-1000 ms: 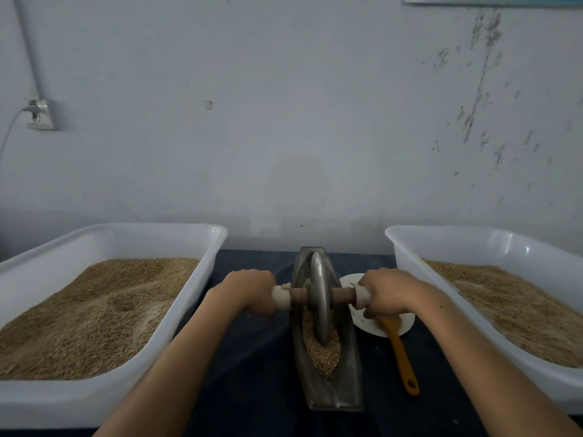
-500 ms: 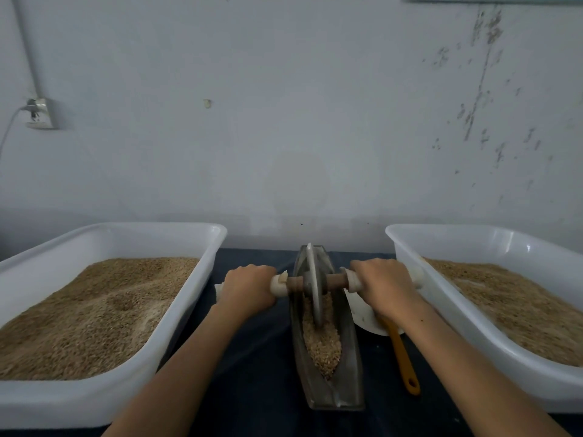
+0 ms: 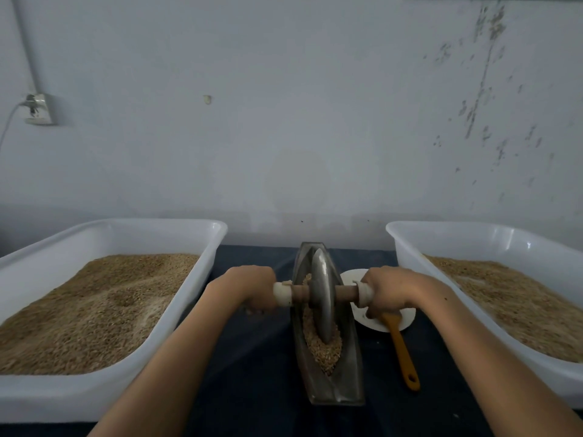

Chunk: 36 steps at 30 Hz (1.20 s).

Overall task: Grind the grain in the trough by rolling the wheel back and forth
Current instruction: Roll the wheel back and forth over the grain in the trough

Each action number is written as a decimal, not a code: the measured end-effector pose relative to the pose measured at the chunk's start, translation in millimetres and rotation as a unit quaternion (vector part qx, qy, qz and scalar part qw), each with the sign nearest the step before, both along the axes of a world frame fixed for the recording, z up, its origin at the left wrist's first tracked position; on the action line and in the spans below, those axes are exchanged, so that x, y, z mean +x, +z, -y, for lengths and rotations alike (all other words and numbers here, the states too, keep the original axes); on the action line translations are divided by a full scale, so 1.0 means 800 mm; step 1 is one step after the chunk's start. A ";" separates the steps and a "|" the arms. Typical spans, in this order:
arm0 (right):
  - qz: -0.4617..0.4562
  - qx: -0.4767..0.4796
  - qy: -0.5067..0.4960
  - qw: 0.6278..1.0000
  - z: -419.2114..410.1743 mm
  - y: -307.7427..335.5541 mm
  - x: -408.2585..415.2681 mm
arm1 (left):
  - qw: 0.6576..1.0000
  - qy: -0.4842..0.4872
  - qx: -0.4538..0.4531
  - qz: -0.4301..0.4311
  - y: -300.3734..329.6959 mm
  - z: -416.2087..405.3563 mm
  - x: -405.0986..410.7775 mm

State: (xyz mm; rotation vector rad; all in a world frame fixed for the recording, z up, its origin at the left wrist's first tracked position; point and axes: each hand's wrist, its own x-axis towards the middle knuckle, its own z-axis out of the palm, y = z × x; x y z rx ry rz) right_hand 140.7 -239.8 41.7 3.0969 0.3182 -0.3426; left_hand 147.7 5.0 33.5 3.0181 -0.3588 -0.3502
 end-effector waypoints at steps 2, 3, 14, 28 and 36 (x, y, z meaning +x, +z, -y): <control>0.003 0.005 0.000 1.000 0.001 -0.003 0.003 | 0.999 0.001 0.014 0.030 0.000 0.001 -0.001; 0.013 0.001 0.001 1.000 0.001 -0.005 0.005 | 0.998 0.002 0.024 0.054 -0.002 0.001 -0.001; 0.283 0.004 0.021 0.959 -0.005 -0.030 0.008 | 0.968 0.020 0.012 0.251 -0.030 0.000 0.007; 0.052 -0.030 0.025 0.998 -0.003 0.001 0.000 | 1.000 0.009 -0.017 0.005 -0.009 -0.006 0.007; 0.288 0.000 0.035 0.957 -0.002 -0.030 0.009 | 0.975 0.013 0.010 0.222 -0.033 -0.004 0.014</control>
